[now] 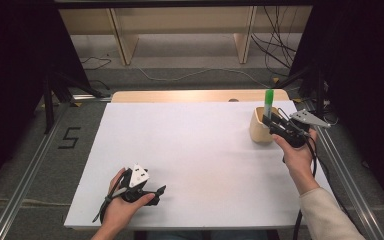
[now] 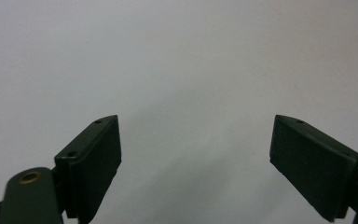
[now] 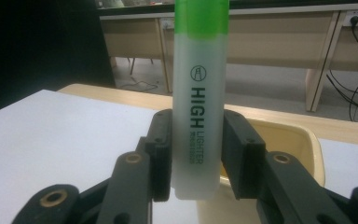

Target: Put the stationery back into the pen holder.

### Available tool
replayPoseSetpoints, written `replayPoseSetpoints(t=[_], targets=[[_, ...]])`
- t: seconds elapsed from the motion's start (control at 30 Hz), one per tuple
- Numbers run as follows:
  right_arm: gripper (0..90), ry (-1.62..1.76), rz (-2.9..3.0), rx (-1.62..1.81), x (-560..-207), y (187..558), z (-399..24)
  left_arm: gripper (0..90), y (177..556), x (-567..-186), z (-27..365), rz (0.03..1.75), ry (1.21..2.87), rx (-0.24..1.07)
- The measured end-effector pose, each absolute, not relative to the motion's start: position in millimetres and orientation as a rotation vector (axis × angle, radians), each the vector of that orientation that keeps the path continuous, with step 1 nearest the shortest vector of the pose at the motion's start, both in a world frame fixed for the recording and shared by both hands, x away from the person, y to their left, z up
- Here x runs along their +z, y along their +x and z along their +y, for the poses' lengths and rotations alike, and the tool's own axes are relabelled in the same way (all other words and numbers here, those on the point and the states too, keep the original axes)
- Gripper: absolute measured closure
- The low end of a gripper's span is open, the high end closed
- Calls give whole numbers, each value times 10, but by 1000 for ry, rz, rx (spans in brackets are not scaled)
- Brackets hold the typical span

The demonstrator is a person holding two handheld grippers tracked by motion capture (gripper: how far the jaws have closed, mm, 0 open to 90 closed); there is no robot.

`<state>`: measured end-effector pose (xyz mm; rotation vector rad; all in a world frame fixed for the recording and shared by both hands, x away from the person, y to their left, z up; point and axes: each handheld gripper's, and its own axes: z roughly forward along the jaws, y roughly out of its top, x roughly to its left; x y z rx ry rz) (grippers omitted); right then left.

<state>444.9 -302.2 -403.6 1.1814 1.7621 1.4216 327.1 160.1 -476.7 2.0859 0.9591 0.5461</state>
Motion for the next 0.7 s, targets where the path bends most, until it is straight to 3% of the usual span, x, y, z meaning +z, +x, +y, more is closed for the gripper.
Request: replayPoseSetpoints(t=[0.7], targets=[[660, 1197, 1746, 1406, -4043, 4503, -3070, 163, 3271, -4766, 1605, 960, 2088, 548]])
